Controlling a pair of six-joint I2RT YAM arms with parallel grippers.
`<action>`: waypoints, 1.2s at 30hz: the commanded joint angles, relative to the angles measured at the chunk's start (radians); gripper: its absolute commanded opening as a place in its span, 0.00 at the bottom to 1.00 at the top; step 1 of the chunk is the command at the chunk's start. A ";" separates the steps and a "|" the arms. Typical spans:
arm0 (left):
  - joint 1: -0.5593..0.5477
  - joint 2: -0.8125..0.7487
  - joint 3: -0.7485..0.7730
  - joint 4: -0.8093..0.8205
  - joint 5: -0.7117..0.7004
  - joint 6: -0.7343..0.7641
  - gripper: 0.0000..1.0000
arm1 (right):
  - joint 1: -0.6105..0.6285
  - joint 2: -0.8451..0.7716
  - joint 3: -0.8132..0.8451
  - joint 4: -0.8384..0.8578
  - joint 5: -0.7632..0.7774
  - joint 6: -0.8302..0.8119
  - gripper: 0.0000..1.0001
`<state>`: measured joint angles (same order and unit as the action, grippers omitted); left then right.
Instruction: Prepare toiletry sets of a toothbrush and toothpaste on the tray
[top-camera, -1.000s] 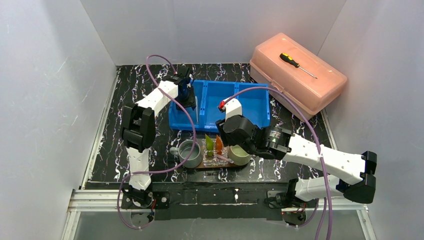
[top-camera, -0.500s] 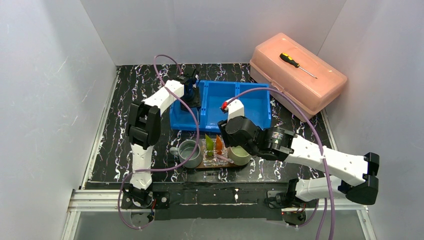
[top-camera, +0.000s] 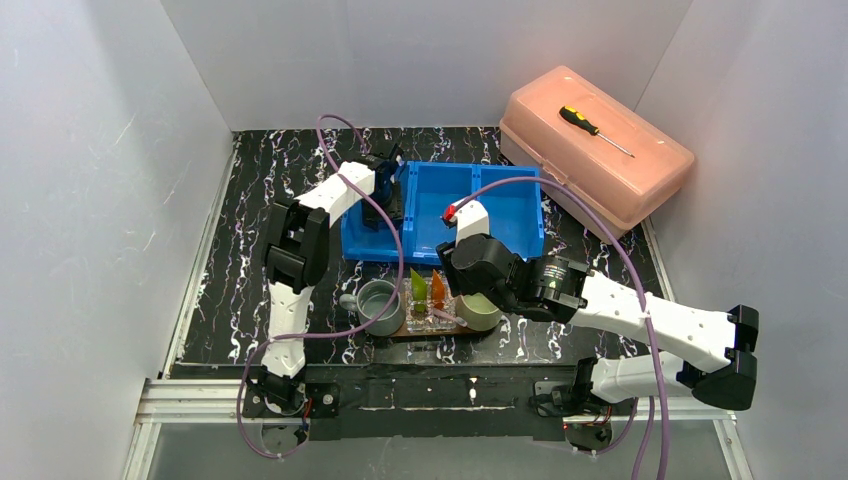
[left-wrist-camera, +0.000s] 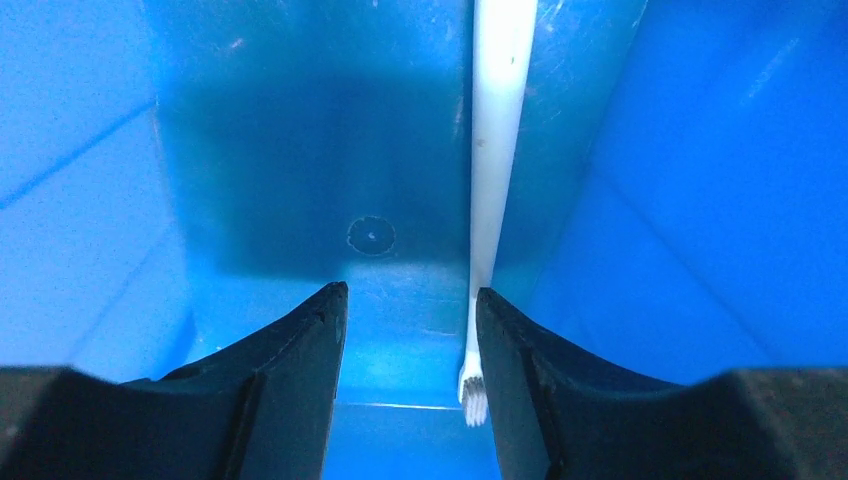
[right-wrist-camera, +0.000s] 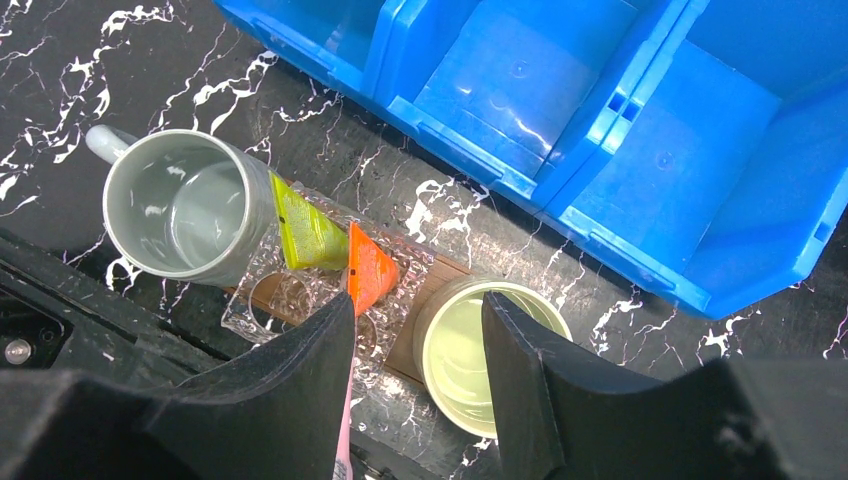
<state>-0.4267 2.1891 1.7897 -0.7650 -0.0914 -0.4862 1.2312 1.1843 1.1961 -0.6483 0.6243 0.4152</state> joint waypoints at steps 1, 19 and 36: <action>-0.017 0.006 0.035 -0.017 0.020 -0.020 0.50 | -0.004 -0.016 0.000 0.036 0.000 0.004 0.58; -0.015 0.007 0.004 0.020 0.074 -0.055 0.53 | -0.004 -0.008 -0.003 0.041 -0.014 0.007 0.58; -0.015 0.075 0.041 -0.053 0.035 -0.030 0.62 | -0.004 0.007 0.005 0.048 -0.028 0.004 0.58</action>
<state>-0.4301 2.2204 1.8133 -0.7700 -0.0532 -0.5228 1.2308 1.1866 1.1946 -0.6464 0.5980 0.4156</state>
